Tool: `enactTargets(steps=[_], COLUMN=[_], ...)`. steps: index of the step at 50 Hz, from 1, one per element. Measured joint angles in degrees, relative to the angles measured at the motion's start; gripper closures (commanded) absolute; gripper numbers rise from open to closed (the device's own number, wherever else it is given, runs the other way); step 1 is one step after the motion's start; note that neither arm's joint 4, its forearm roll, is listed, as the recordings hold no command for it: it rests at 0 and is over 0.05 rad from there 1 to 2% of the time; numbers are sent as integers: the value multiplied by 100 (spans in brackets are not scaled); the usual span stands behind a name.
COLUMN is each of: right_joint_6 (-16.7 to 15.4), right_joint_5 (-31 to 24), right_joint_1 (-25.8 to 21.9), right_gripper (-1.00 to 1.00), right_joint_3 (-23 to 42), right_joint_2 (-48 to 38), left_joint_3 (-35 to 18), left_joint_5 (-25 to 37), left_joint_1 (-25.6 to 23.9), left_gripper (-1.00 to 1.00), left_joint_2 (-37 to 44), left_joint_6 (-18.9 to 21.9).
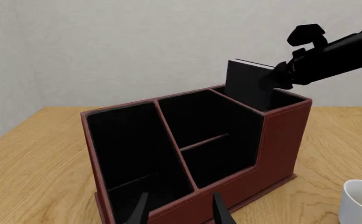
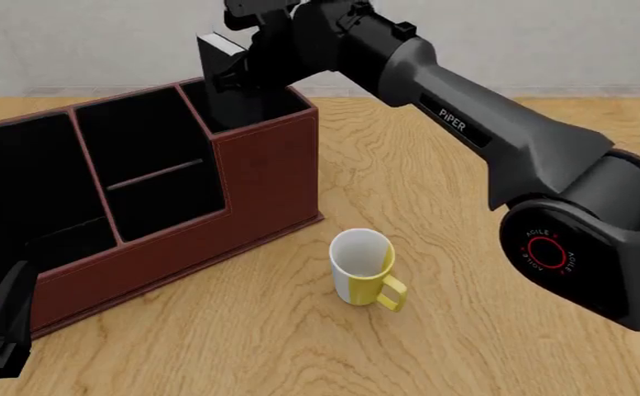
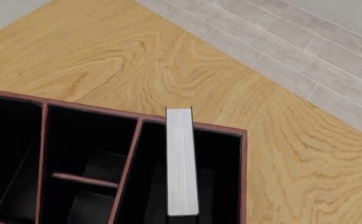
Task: Pick up the book and place it in the right compartment of the caddy.
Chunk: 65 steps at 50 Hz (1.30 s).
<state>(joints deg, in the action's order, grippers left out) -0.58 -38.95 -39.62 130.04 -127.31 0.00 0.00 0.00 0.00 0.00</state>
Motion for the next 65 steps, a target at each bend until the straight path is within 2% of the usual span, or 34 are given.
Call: enactTargets(steps=[30,31,65], right_joint_6=[-34,-36,65], right_joint_5=[181,185,367], right_joint_1=[-20,-19,-71], right_gripper=[100,-100,-100], right_joint_3=[-306,-312,-501], right_joint_2=[9,11,283], left_joint_3=[0,0,0], left_joint_5=[0,0,0], left_joint_1=[0,0,0], left_gripper=[-100,-100,-100], left_joint_2=[0,0,0], left_joint_6=[0,0,0])
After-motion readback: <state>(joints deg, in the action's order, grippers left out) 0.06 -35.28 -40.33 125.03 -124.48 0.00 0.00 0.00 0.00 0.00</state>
